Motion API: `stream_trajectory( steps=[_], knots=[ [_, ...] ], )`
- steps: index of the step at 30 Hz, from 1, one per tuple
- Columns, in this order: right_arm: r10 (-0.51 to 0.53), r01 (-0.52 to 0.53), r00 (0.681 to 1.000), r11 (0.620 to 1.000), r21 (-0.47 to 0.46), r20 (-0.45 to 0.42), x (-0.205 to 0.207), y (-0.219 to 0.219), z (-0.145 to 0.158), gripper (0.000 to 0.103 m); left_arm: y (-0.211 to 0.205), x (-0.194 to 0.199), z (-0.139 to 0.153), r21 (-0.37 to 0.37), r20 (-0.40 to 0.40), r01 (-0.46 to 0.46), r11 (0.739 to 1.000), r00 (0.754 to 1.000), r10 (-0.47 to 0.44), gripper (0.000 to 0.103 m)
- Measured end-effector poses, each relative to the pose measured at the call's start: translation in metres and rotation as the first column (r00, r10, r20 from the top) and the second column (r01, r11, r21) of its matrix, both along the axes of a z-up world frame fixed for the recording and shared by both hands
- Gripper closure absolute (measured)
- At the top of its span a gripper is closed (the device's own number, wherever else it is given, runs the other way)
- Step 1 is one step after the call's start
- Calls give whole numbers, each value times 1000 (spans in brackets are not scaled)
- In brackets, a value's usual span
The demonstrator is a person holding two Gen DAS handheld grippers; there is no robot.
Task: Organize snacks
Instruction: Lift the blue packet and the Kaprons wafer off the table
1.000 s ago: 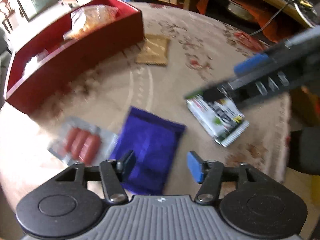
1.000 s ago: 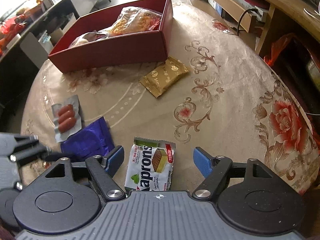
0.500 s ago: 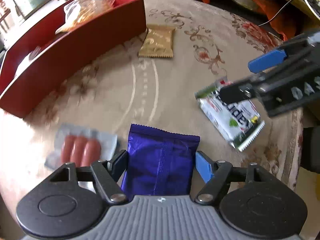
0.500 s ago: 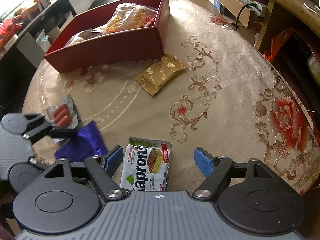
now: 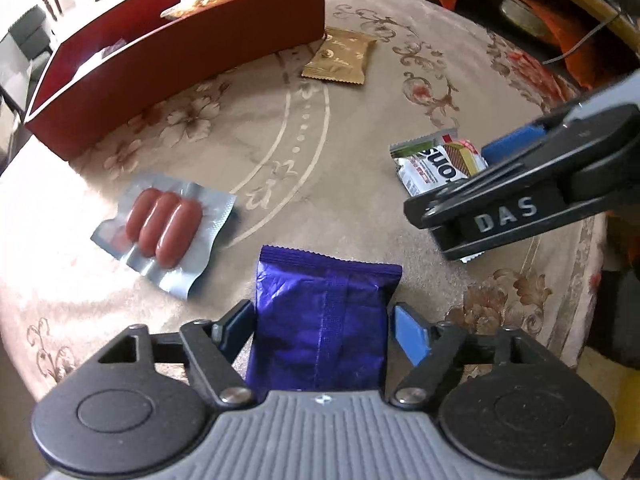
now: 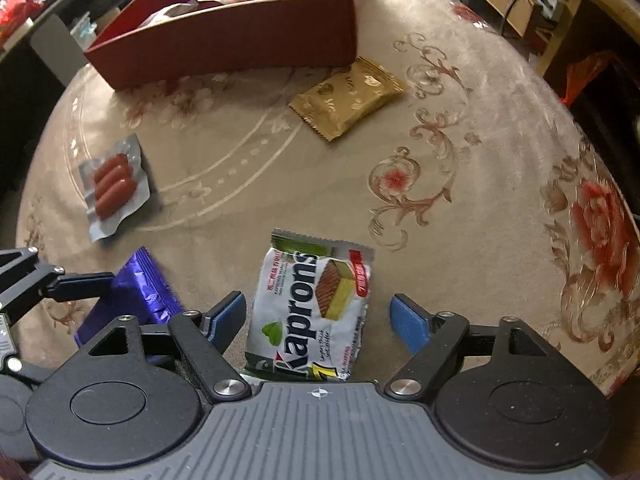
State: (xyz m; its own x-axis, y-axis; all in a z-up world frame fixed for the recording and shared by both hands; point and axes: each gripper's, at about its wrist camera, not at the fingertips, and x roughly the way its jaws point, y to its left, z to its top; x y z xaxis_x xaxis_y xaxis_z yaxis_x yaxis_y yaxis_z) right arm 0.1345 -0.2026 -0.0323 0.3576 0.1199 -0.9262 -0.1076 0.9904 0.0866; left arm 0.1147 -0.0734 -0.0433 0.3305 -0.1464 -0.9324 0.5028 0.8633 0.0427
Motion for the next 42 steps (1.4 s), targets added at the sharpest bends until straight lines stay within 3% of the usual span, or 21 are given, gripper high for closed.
stream_trajectory(
  steps=[6,9,10,15,18,20,22,35,42],
  knots=[
    [16,-16,1000,999,-29,7,-1,6,-3,13,7,3,-3,-7,-6,-25,1000,1000,25,12],
    [12,-12,1000,998,-60,3,-2,7,-6,7,9,1,-3,-15,2,-25,1000,1000,25,12],
    [11,-11,1000,998,-68,-7,-1,9,-8,0,9,0,-3,-17,3,-20,1000,1000,20,12],
    [2,-3,1000,996,-94,-11,-2,12,-13,0,11,-1,-2,-30,2,-23,999,1000,23,13],
    [-5,8,1000,993,-114,20,-9,11,-8,14,10,-2,1,-27,6,-28,999,1000,28,23],
    [-11,15,999,993,-115,42,-16,9,-4,31,10,-3,3,-28,11,-33,999,999,33,33],
    [-22,28,998,993,-114,52,-21,7,-1,38,11,-3,5,-38,10,-37,999,999,37,38],
    [-5,13,996,996,-86,93,-28,16,12,39,21,-2,19,-108,23,-119,987,992,122,40],
    [-7,16,994,996,-88,109,-29,14,16,39,17,2,25,-109,53,-141,984,988,147,40]
  ],
)
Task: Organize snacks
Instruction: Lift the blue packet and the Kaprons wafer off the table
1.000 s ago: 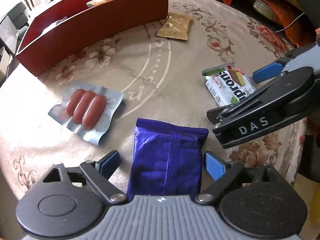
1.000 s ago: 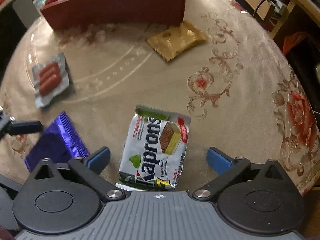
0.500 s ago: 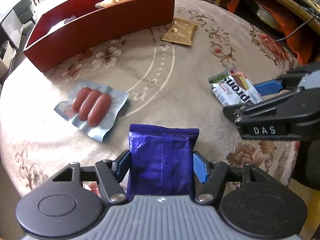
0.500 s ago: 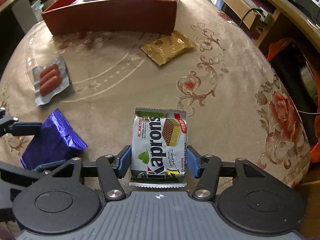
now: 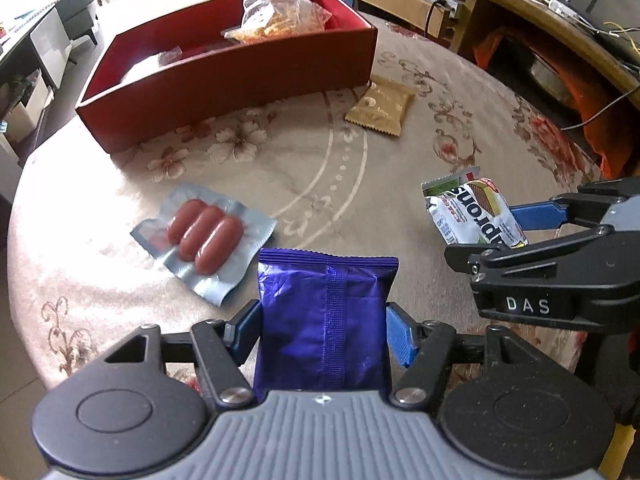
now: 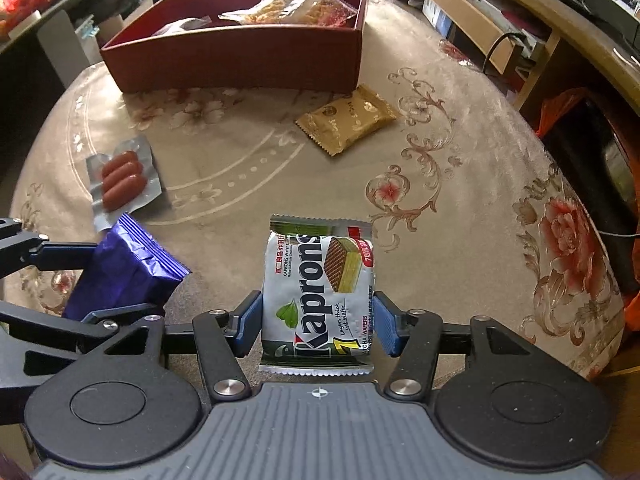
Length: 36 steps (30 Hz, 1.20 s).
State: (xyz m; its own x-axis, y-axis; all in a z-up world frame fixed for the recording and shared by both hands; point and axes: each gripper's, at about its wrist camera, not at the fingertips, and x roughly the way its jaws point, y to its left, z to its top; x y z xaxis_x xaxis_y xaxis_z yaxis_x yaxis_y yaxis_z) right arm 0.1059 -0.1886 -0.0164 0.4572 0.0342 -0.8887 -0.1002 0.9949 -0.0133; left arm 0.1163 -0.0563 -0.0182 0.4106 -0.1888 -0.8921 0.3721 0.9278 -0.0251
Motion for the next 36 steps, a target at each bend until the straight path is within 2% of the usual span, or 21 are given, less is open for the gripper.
stream_trajectory(
  steps=[10,25,36],
  knots=[
    [3,-3,1000,1000,-3,21,3,1,5,39,7,6,11,-13,42,-38,999,998,38,40],
    [13,-12,999,1000,-2,31,5,4,6,39,11,12,14,-3,63,-72,997,995,72,39],
    [28,-29,998,999,16,50,10,9,13,38,22,19,22,-30,77,-114,993,990,116,40]
  ],
)
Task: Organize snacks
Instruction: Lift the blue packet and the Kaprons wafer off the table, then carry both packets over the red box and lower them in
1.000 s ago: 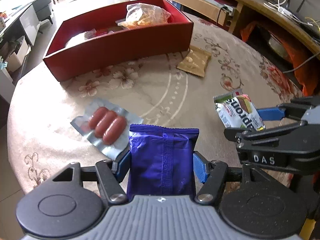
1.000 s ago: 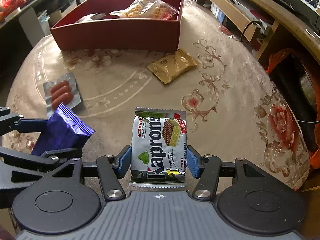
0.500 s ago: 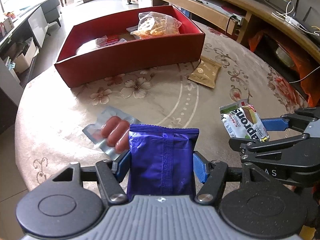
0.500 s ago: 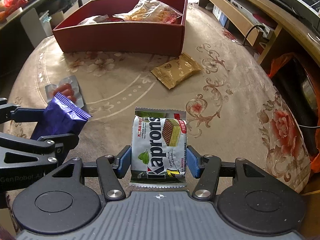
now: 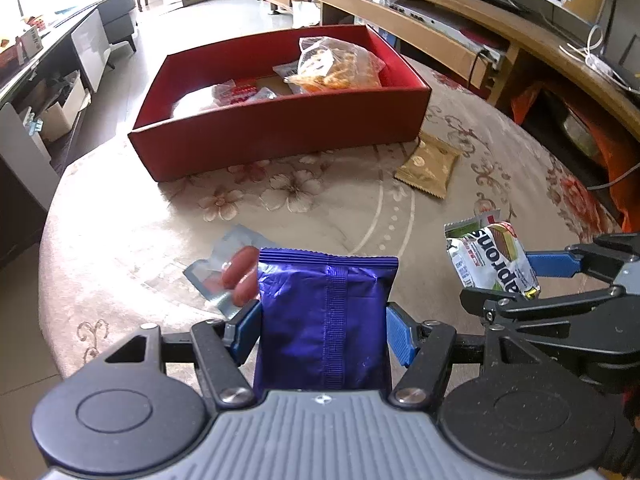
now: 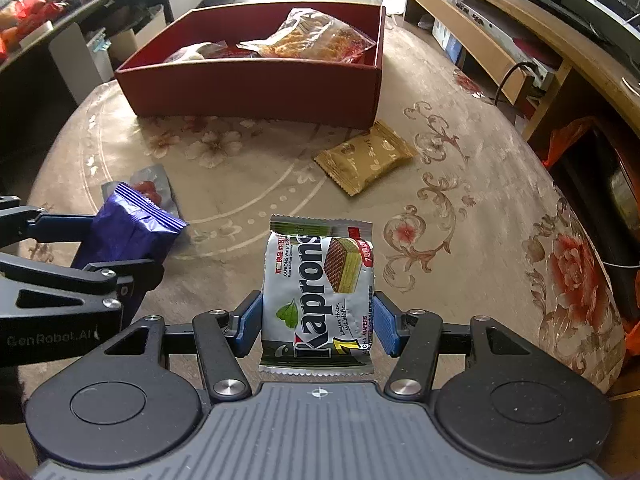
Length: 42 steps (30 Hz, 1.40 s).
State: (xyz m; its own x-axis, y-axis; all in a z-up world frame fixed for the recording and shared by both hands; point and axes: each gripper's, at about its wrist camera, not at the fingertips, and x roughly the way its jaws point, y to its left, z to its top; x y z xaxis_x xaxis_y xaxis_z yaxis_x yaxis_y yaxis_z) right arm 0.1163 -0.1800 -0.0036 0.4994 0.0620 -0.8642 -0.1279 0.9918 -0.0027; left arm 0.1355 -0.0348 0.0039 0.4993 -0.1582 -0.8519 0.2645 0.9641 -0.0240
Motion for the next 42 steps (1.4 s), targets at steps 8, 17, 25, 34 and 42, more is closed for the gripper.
stream_trajectory(
  steps=[8,17,25,34,42],
  knots=[
    [-6,6,1000,1000,26,28,9,-1,8,38,10,11,10,-28,20,-45,999,999,45,40],
    [-13,7,995,998,59,94,27,-1,29,38,21,32,31,-76,68,-102,992,992,107,40],
    [-8,-4,990,997,83,143,51,3,45,38,24,60,46,-93,107,-134,987,984,143,40],
    [-3,-17,983,994,108,184,96,12,60,38,29,109,62,-109,148,-184,977,969,199,40],
    [-1,-21,981,994,111,192,147,16,60,38,32,163,58,-98,158,-236,967,956,249,40]
  ],
)
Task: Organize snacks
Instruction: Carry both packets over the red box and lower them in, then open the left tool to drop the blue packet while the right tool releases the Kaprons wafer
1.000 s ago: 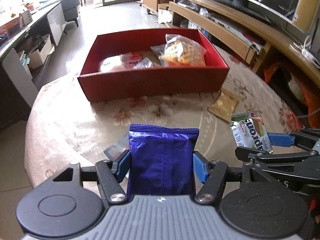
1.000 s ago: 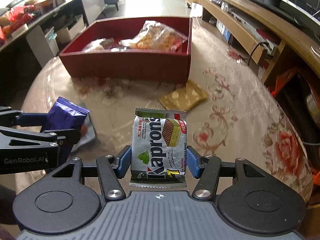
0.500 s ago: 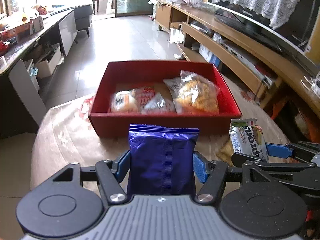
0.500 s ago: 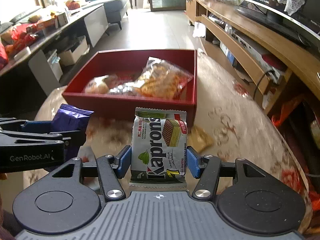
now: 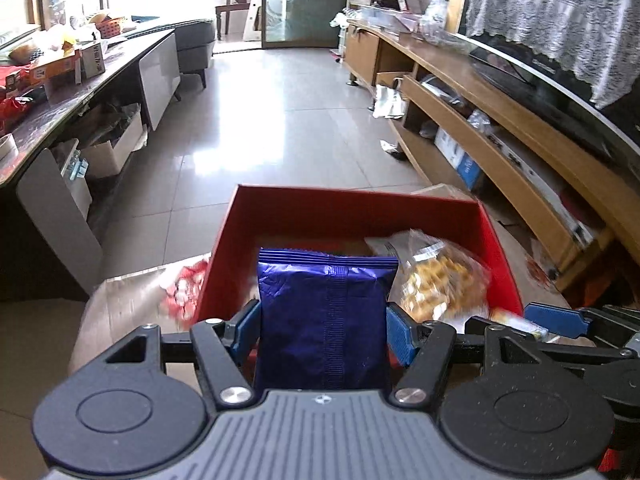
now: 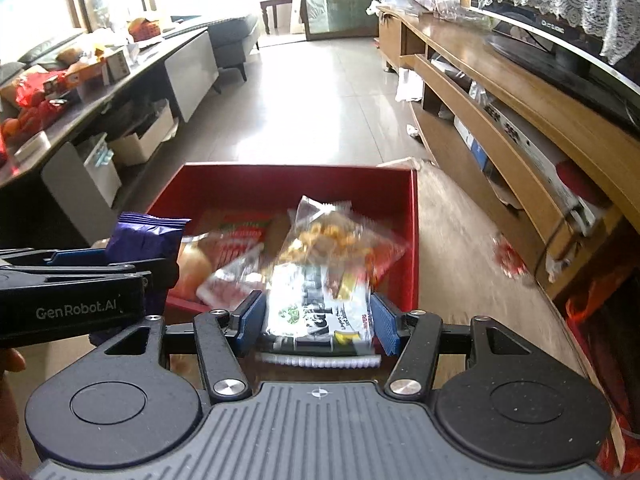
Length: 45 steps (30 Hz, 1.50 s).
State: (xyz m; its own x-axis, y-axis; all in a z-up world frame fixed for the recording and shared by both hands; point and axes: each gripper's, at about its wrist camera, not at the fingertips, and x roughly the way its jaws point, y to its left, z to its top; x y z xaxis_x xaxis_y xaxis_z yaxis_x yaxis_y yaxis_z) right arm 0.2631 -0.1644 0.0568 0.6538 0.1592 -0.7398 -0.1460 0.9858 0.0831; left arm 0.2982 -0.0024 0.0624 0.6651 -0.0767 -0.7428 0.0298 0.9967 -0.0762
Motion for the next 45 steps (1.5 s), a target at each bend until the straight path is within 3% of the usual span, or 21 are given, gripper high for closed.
stream_trajectory(
  steps=[2,4,12,15,20,24,26,29,38,41,45],
  knots=[
    [13,-12,1000,1000,18,-2,11,2,-1,50,0,10,-3,3,0,-9,1000,1000,9,40],
    [20,-19,1000,999,32,-9,21,6,-2,55,0,21,-6,14,0,-20,1000,1000,20,40],
    [-4,4,1000,1000,17,-31,49,10,-19,54,-5,50,-39,38,-74,-25,999,997,28,40],
    [-4,4,1000,1000,-9,-26,41,9,-12,51,-2,47,-35,26,-70,-23,999,997,24,40],
    [61,-62,998,996,-59,-21,-6,1,0,34,10,31,-23,-16,-64,-16,1000,998,15,41],
    [257,-262,963,962,-75,-79,-43,6,-15,28,9,24,-20,-17,-56,15,1000,998,-16,41],
    [317,-333,940,933,-133,-129,-43,13,-30,28,6,28,-23,-16,-65,14,1000,998,-15,41],
    [351,-379,923,902,-205,-157,-29,20,-44,27,5,37,-28,-23,-81,8,1000,997,-9,42],
    [490,-550,825,810,-203,-280,-13,38,-78,15,0,50,-40,-24,-108,5,1000,994,-7,45],
    [507,-570,811,797,-201,-290,-10,43,-85,20,-2,50,-41,-20,-109,9,1000,994,-11,45],
    [472,-526,838,833,-173,-274,-11,37,-84,28,-2,49,-41,-20,-110,10,1000,994,-12,45]
  ],
)
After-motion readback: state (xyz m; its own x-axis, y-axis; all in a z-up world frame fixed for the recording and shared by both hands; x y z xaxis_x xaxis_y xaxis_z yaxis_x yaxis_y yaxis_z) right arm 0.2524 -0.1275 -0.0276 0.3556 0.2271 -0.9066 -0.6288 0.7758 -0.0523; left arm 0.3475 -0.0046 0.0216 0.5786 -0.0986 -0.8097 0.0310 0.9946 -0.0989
